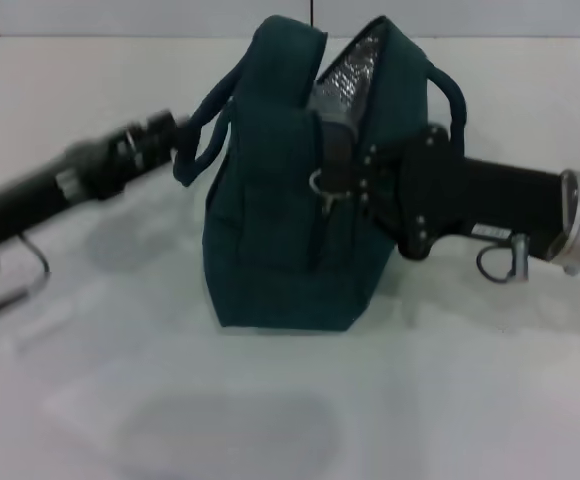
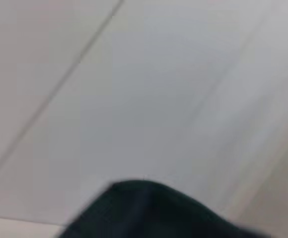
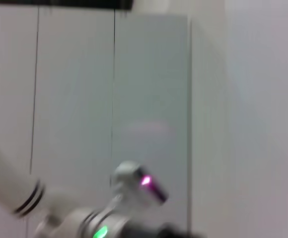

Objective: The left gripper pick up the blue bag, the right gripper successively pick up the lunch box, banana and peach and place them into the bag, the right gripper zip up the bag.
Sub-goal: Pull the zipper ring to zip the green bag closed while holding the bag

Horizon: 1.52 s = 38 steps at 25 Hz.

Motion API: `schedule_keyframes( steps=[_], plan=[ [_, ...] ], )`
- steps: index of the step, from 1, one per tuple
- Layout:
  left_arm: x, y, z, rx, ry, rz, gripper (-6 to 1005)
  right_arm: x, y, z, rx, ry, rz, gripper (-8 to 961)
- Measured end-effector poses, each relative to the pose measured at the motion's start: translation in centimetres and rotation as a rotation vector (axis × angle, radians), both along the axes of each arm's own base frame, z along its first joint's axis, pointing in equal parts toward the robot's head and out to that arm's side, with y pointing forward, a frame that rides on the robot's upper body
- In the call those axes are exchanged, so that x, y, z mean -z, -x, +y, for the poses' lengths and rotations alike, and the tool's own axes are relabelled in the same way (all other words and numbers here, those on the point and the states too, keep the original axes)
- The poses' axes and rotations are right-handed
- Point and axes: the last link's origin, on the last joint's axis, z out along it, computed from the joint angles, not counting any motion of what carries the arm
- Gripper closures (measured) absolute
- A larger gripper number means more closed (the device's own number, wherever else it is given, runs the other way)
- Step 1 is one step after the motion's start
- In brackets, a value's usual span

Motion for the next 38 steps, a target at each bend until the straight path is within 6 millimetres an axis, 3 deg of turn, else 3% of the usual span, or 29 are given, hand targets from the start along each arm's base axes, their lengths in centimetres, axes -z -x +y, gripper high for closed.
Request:
schedule_keyframes(
  steps=[3, 6, 18, 32, 38],
  plan=[
    [1.7, 0.7, -3.2, 0.057, -0.027, -0.023, 438, -0.5, 0.9, 0.6, -0.009, -0.022, 0.032, 932],
    [3.2, 1.1, -4.4, 0.054, -0.046, -0.036, 414, -0.7, 2.0, 1.4, -0.027, -0.031, 0.045, 932],
    [7.6, -0.6, -3.2, 0.06, 0.023, -0.002, 390, 0.2, 3.1, 2.8, -0.023, -0.057, -0.005, 933],
    [7.7, -0.1, -3.1, 0.059, 0.017, 0.043, 422, -0.4, 2.9, 3.0, -0.006, -0.079, 0.018, 926],
    [7.1, 0.4, -3.1, 0.052, -0.015, 0.056, 439, -2.7, 1.8, 1.7, -0.01, -0.084, 0.129, 919]
  ],
)
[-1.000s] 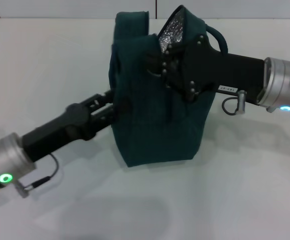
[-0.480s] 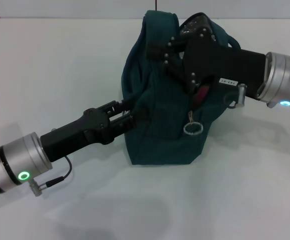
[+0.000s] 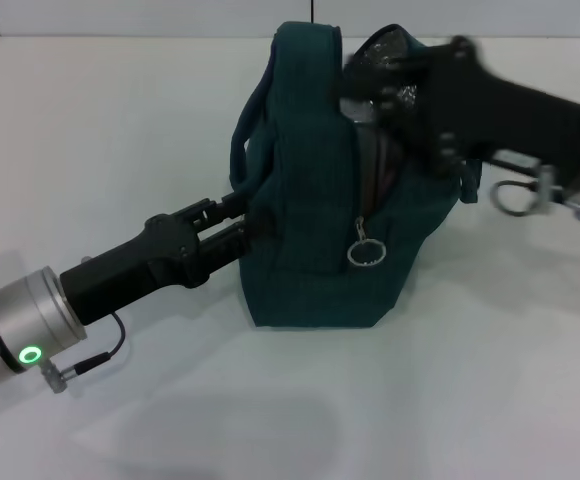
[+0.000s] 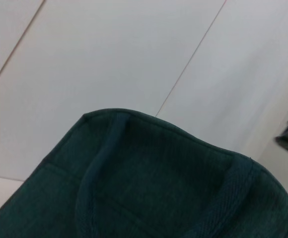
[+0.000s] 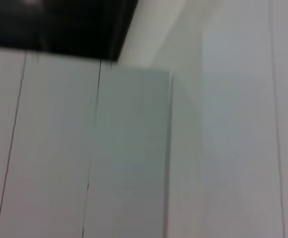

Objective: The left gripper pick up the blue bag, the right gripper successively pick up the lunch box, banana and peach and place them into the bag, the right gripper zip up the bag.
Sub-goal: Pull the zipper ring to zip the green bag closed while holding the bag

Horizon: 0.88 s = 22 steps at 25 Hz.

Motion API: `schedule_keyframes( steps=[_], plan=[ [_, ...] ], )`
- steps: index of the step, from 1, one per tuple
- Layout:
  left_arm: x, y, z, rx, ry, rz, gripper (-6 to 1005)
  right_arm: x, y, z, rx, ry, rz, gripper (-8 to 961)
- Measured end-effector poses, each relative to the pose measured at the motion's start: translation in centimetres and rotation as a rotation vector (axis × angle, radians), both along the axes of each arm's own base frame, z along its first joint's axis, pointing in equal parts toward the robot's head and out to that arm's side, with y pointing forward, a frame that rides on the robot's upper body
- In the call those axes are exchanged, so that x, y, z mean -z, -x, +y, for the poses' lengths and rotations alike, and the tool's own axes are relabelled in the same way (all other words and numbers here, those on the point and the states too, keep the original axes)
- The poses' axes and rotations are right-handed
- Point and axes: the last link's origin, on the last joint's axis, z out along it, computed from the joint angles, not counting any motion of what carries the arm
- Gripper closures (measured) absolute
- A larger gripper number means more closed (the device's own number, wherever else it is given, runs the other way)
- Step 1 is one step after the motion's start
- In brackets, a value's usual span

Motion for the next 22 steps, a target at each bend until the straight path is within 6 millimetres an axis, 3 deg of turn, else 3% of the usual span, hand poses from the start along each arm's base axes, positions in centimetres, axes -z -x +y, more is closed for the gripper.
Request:
schedule_keyframes(
  steps=[5, 6, 7, 10, 15, 22],
  plan=[
    [-0.1, -0.1, 0.2, 0.005, -0.002, 0.001, 446, -3.2, -3.3, -2.4, 0.023, -0.029, 0.111, 914],
    [-0.1, -0.1, 0.2, 0.006, -0.002, 0.001, 444, -3.2, -3.3, -2.4, 0.023, -0.029, 0.111, 881],
    [-0.1, -0.2, 0.3, 0.008, -0.002, 0.002, 443, -4.1, -4.7, -3.2, 0.054, -0.003, 0.115, 848],
    [-0.3, -0.2, 0.5, 0.01, -0.004, 0.005, 441, -4.3, -6.7, -4.2, 0.099, 0.079, 0.048, 750],
    [-0.3, -0.2, 0.6, 0.009, -0.005, 0.009, 441, -0.8, -9.7, -5.3, 0.205, 0.234, -0.142, 549],
    [-0.1, -0.2, 0.7, 0.0, -0.003, 0.013, 442, 3.7, -9.6, -4.3, 0.275, 0.282, -0.293, 325]
  ],
)
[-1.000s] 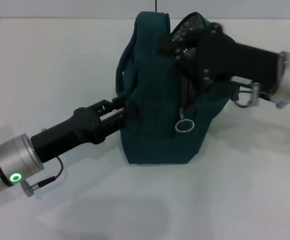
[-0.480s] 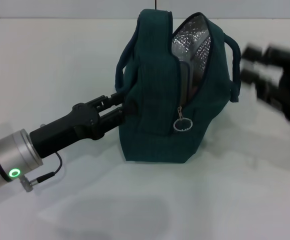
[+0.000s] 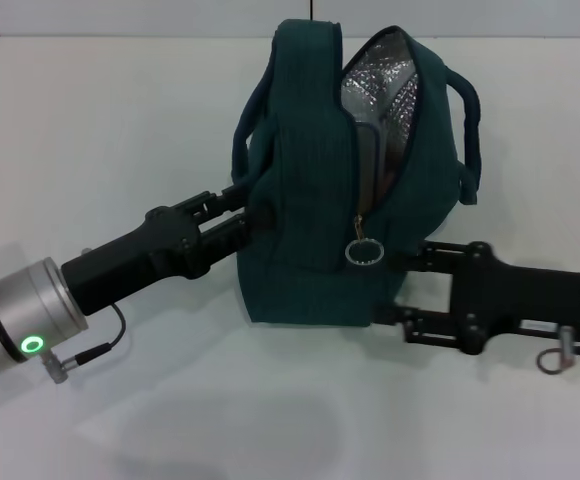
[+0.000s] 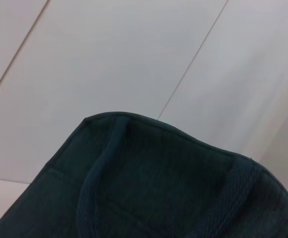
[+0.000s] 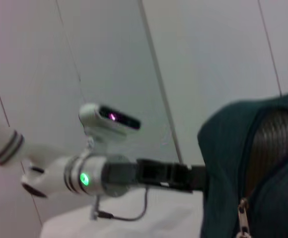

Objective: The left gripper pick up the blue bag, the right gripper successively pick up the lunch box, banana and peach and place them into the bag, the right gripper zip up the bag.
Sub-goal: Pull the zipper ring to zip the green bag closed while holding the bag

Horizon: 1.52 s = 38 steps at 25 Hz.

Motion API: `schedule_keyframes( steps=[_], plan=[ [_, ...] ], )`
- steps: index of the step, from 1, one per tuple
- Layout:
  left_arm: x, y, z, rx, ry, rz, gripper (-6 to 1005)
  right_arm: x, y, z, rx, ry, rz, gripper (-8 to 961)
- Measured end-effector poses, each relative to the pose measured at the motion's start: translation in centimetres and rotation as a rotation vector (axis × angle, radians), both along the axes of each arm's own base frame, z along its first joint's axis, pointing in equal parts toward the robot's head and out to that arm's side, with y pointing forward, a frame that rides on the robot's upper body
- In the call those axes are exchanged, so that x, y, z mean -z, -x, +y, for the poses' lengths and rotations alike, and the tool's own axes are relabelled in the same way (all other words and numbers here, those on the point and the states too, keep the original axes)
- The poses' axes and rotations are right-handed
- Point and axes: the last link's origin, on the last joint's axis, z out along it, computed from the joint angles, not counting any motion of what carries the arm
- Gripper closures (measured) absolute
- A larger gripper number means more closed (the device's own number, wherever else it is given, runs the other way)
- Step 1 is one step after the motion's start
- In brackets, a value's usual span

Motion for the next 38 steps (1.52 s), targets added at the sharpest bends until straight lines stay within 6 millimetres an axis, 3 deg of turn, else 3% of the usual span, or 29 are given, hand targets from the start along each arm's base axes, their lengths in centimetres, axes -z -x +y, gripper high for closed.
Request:
schedule_keyframes(
  steps=[11, 19, 25, 30, 38],
  plan=[
    [0.4, 0.0, -0.3, -0.005, 0.009, -0.005, 443, 1.2, 1.6, 2.5, -0.027, -0.039, -0.071, 324],
    [0.4, 0.0, -0.4, -0.007, 0.01, -0.006, 443, 1.2, 2.5, 3.0, -0.042, -0.041, -0.059, 324],
    [0.5, 0.0, -0.4, -0.008, 0.01, -0.007, 444, 1.1, 2.2, 3.4, -0.015, -0.07, -0.06, 483],
    [0.4, 0.0, -0.4, -0.005, 0.009, -0.006, 444, 1.0, 2.1, 3.5, 0.001, -0.082, -0.048, 688],
    [0.4, 0.0, -0.3, -0.002, 0.005, -0.006, 444, 1.0, 2.1, 3.5, 0.0, -0.082, -0.05, 846]
  ],
)
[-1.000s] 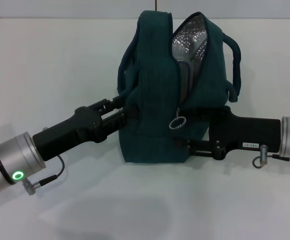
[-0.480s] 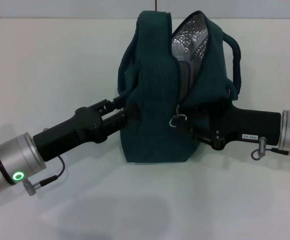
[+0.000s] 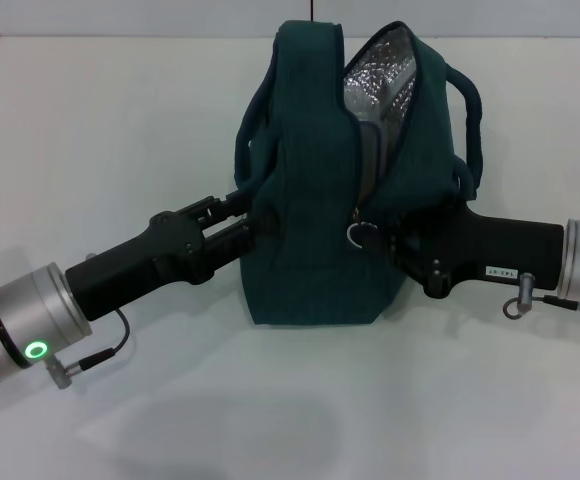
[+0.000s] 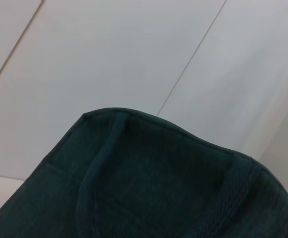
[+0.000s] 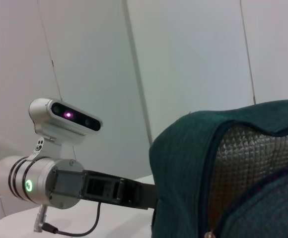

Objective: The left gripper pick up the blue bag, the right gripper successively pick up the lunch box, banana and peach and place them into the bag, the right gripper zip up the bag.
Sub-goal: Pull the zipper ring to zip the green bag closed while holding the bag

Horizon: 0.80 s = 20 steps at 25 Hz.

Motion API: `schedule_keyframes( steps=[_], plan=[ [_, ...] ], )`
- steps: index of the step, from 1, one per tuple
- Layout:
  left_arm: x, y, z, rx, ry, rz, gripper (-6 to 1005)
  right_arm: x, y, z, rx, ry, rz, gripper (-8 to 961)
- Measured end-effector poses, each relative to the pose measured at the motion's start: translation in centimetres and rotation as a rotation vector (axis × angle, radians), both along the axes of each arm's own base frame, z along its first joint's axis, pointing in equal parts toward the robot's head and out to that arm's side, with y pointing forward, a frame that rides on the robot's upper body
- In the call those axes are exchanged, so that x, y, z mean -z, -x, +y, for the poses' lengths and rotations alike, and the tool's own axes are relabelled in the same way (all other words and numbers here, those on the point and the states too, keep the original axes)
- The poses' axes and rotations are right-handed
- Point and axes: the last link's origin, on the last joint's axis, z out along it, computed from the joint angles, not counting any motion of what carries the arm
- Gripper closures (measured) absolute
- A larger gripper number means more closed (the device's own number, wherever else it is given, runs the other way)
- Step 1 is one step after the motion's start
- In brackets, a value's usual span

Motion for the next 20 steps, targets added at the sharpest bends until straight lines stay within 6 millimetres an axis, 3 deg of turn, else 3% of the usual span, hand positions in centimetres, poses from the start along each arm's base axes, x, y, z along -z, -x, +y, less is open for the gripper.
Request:
schedule_keyframes(
  steps=[5, 11, 16, 20],
  plan=[
    [0.0, 0.0, 0.0, -0.001, -0.002, -0.001, 445, -0.2, -0.4, -0.4, 0.021, -0.004, 0.024, 942],
    [-0.1, 0.2, -0.2, -0.007, -0.003, -0.002, 445, -2.0, -1.5, -1.7, 0.031, -0.1, 0.136, 942],
    [0.0, 0.1, -0.2, -0.003, 0.001, -0.001, 446, -3.4, -0.4, -3.1, -0.096, -0.177, 0.253, 942],
    [0.2, -0.1, -0.2, 0.008, 0.015, 0.0, 446, -3.3, 1.2, -2.4, -0.164, -0.158, 0.27, 942]
  ],
)
